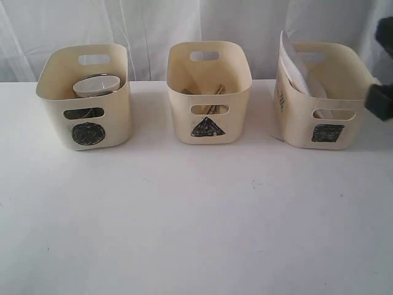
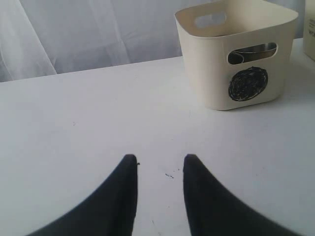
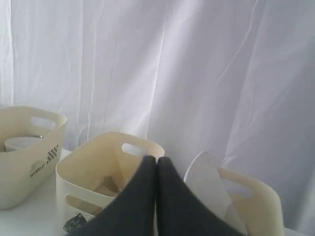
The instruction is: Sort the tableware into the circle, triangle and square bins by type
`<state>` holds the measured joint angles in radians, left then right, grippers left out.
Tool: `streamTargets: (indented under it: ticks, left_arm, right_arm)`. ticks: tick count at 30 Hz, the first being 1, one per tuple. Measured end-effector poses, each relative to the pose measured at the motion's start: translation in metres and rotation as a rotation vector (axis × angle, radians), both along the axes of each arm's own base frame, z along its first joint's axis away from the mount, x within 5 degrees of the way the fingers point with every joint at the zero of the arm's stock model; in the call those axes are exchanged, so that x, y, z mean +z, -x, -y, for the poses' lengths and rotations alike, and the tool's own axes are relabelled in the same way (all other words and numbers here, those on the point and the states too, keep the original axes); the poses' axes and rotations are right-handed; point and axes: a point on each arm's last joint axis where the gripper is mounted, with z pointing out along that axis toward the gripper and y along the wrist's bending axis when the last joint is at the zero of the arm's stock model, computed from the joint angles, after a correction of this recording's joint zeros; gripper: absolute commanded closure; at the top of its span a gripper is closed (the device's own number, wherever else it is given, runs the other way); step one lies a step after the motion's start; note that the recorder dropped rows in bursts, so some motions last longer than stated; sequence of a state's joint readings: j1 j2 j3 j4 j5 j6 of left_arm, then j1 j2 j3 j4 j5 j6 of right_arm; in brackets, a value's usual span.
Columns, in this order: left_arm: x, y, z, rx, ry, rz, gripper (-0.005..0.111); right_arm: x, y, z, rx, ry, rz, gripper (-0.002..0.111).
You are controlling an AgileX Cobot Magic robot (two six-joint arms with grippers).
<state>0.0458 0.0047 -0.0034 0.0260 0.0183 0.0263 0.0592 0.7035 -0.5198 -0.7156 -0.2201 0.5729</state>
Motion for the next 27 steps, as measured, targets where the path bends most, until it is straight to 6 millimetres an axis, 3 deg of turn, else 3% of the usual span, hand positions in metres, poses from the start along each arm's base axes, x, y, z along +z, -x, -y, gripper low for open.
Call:
streamTargets:
  ticks: [4, 12, 21, 27]
  left_arm:
    - [0.000, 0.000, 0.000, 0.000, 0.000, 0.000, 0.069]
    - [0.000, 0.000, 0.000, 0.000, 0.000, 0.000, 0.069]
    - [0.000, 0.000, 0.000, 0.000, 0.000, -0.002, 0.069]
    - [0.000, 0.000, 0.000, 0.000, 0.000, -0.002, 0.069]
  right_arm:
    - [-0.010, 0.050, 0.009, -0.069, -0.037, 0.078, 0.108]
    - [-0.030, 0.117, 0.031, -0.257, -0.109, 0.114, 0.108]
    - [-0.047, 0.124, 0.036, -0.303, -0.263, -0.040, 0.108]
    - [-0.052, 0.124, 0.037, -0.319, -0.270, -0.089, 0.108]
